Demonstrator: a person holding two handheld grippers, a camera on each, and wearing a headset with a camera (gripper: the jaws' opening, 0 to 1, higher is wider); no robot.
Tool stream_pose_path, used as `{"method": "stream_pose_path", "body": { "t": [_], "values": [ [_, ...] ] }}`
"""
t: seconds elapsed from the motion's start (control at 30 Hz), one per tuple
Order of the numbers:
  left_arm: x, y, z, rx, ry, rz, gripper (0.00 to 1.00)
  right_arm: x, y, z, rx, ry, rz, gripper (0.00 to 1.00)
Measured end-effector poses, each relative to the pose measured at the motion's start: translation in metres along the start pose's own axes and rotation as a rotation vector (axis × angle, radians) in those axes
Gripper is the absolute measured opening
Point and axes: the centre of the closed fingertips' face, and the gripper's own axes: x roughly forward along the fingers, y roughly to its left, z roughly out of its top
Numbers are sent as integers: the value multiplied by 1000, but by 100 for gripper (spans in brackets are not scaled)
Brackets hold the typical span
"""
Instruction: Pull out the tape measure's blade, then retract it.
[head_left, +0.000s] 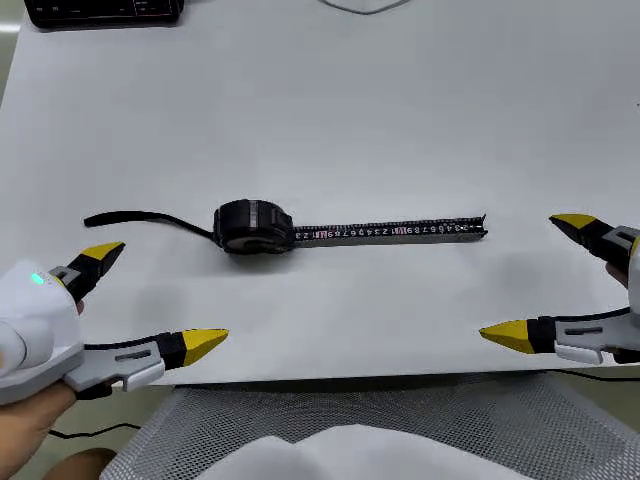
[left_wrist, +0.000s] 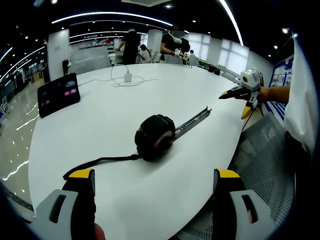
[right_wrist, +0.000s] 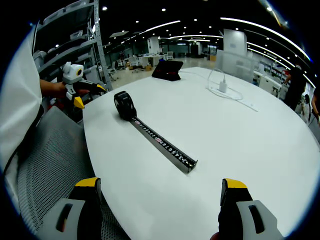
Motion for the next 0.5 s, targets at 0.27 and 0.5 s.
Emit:
{"method": "stream_pose_path", "body": {
  "t": [0.27, 0.5],
  "values": [
    [0, 0, 1, -1, 0, 2, 96, 0, 1, 0, 1, -2, 0, 99],
    [6, -2, 6, -11, -12, 5, 97, 1, -2, 3, -1, -6, -2, 99]
  ]
}}
